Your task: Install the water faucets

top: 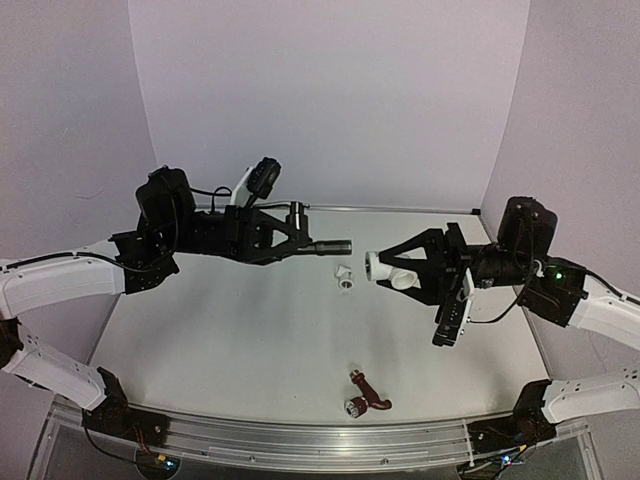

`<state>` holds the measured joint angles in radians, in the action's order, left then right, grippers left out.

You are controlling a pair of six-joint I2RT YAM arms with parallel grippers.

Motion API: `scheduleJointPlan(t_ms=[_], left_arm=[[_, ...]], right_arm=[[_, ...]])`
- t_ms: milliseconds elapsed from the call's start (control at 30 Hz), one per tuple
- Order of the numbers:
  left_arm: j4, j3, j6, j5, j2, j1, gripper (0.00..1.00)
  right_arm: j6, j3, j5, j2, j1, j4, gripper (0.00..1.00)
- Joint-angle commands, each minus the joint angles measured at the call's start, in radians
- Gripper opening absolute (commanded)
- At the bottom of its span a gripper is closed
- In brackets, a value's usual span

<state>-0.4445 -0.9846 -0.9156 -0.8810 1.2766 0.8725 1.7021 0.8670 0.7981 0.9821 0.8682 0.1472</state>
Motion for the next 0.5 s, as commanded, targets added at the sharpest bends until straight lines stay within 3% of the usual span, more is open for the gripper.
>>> scheduleJointPlan(t_ms=[0, 467], left_arm=[[-0.030, 0.008, 0.012, 0.025, -0.031, 0.013, 0.00], [0.031, 0.012, 0.015, 0.082, -0.048, 0.037, 0.00]], right_arm=[[0.030, -0.017, -0.017, 0.011, 0.015, 0.170, 0.00], [0.221, -0.034, -0.108, 0.047, 0.029, 0.194, 0.00]])
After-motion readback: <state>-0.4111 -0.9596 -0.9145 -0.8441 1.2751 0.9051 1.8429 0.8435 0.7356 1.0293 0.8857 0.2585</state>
